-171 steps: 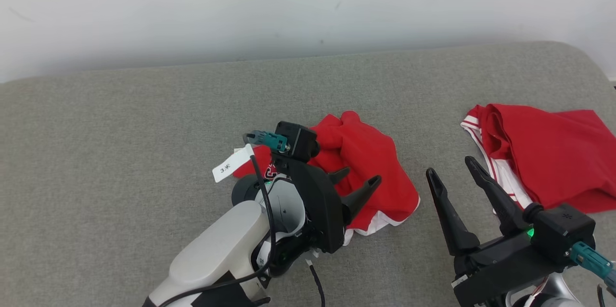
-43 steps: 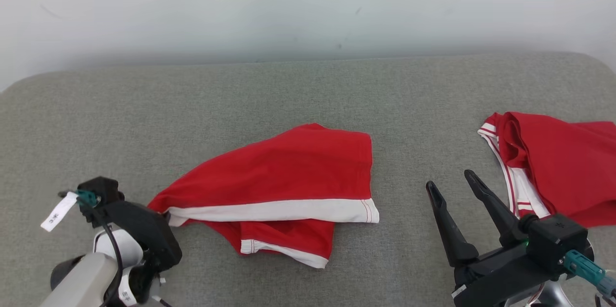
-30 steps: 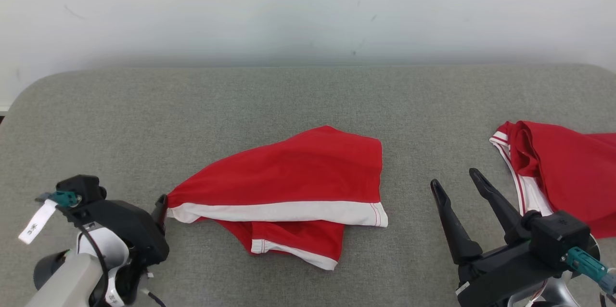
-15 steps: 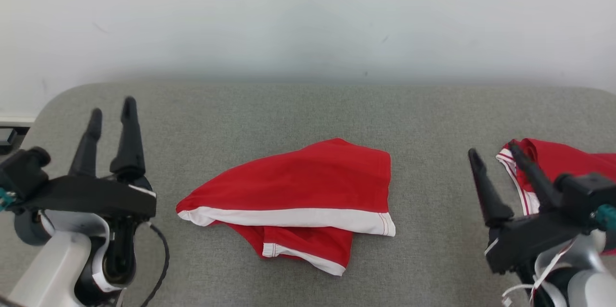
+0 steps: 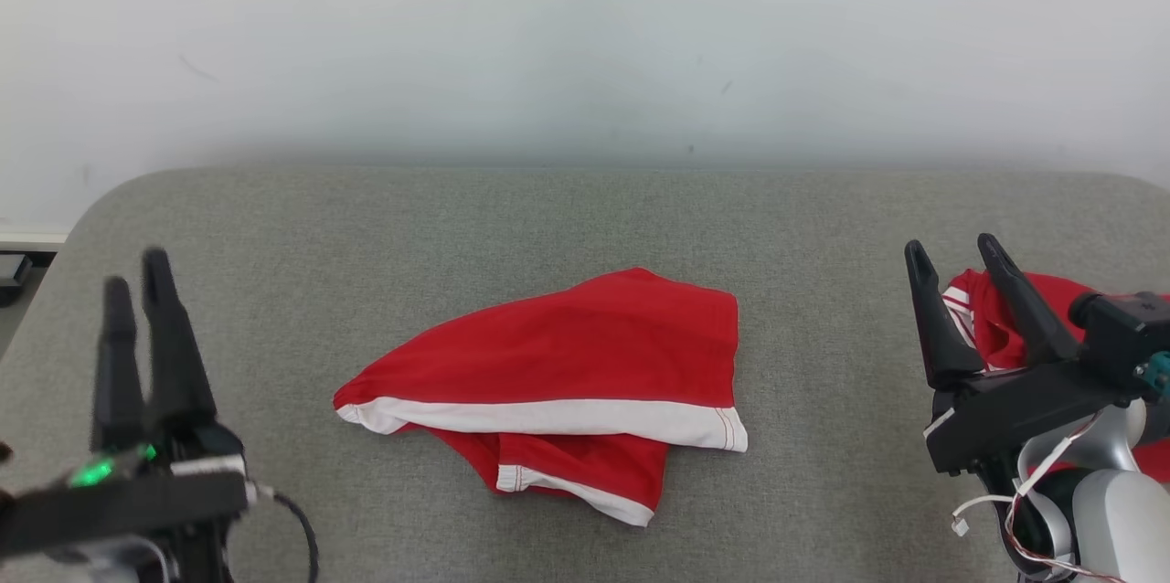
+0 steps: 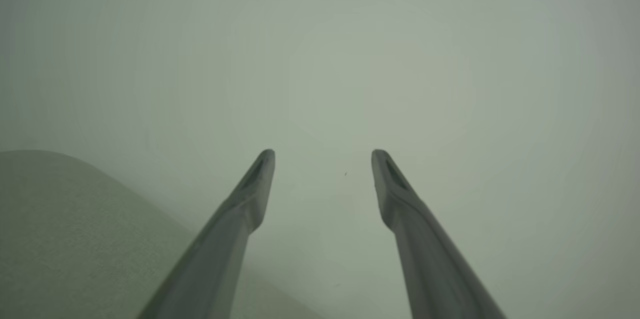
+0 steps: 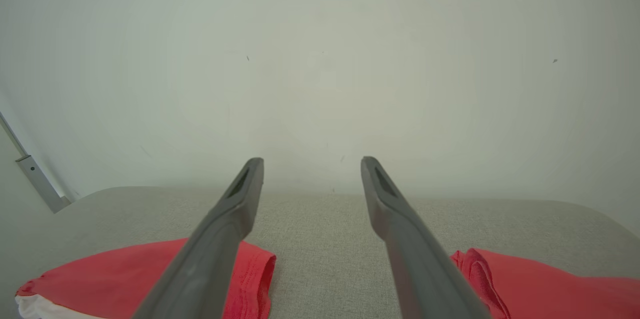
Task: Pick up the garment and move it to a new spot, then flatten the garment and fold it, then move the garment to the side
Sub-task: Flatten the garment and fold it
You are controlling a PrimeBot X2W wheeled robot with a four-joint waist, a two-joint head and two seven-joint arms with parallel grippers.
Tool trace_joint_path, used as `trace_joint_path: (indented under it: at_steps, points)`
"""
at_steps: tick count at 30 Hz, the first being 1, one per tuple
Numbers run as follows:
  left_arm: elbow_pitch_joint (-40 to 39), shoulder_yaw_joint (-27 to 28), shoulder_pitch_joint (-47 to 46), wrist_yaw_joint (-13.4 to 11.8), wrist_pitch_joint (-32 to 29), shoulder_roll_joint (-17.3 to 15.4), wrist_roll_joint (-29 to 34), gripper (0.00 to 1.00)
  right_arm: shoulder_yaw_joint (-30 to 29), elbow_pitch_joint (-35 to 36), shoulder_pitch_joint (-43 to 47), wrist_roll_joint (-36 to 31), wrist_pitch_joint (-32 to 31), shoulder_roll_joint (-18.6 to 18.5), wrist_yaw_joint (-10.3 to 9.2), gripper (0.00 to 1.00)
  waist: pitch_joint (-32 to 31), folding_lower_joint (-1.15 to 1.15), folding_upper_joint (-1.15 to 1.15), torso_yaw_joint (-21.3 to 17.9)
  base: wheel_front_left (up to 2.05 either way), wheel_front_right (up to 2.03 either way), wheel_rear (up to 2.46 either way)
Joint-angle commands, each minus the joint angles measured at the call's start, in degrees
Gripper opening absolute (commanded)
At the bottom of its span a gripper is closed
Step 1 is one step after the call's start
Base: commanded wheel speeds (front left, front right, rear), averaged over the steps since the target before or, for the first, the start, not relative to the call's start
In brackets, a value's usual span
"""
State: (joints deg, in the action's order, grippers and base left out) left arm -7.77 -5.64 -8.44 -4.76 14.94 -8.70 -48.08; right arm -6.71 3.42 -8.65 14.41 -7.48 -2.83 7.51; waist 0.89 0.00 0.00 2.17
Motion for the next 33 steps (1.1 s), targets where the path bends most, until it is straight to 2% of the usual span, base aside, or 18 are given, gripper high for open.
trace_joint_path:
  at_steps: [1, 5, 7, 11, 15, 19, 25, 33]
  points:
    - [-0.1, 0.0, 2.5, 2.1, 0.3, 0.2, 1.0, 1.0, 0.0, -0.3, 0.6, -0.6, 0.5, -0.1, -0.05, 1.0, 0.0, 0.0, 0.0, 0.2, 0.0, 0.0, 0.0]
    - [0.6, -2.4, 7.2, 7.1, 0.3, -1.3, 3.1, 1.0, 0.3, -0.5, 2.6, -1.4, 0.4, -0.1, -0.05, 1.0, -0.3, 0.0, 0.0, 0.6, 0.0, 0.0, 0.0]
    - [0.7, -3.1, 8.1, 7.8, 0.3, -1.8, 3.7, 1.0, 0.4, -0.5, 3.2, -1.6, 0.4, -0.1, -0.05, 1.0, -0.3, 0.0, 0.0, 0.7, 0.0, 0.0, 0.0]
    - [0.9, -7.1, 11.0, 9.5, -0.5, -5.4, 8.7, 1.0, 0.7, 0.0, 6.1, -2.3, 1.2, -0.1, -0.05, 1.0, -0.5, 0.0, 0.0, 1.1, 0.0, 0.0, 0.0]
    - [1.4, -9.7, 12.5, 7.8, -0.3, -7.8, 16.7, 1.0, 1.7, 1.0, 8.5, -3.1, 3.5, -0.1, -0.05, 1.0, -0.8, 0.0, 0.0, 1.6, 0.0, 0.0, 0.0]
    - [3.1, -11.0, 13.2, 5.9, -0.1, -7.6, 20.2, 1.0, 3.0, 0.4, 10.7, -3.6, 6.0, -0.1, -0.05, 1.0, -1.2, 0.0, 0.0, 1.8, 0.0, 0.0, 0.0]
    - [4.6, -10.3, 13.8, 4.4, -0.1, -6.9, 19.8, 1.0, 4.3, -0.5, 11.3, -2.7, 7.2, -0.1, -0.05, 1.0, -1.6, 0.0, 0.0, 1.7, 0.0, 0.0, 0.0]
    - [4.8, -10.4, 13.9, 4.1, -1.0, -6.5, 18.5, 1.0, 4.6, -0.8, 10.6, -2.7, 6.7, -0.1, -0.05, 1.0, -1.6, 0.0, 0.0, 1.9, 0.0, 0.0, 0.0]
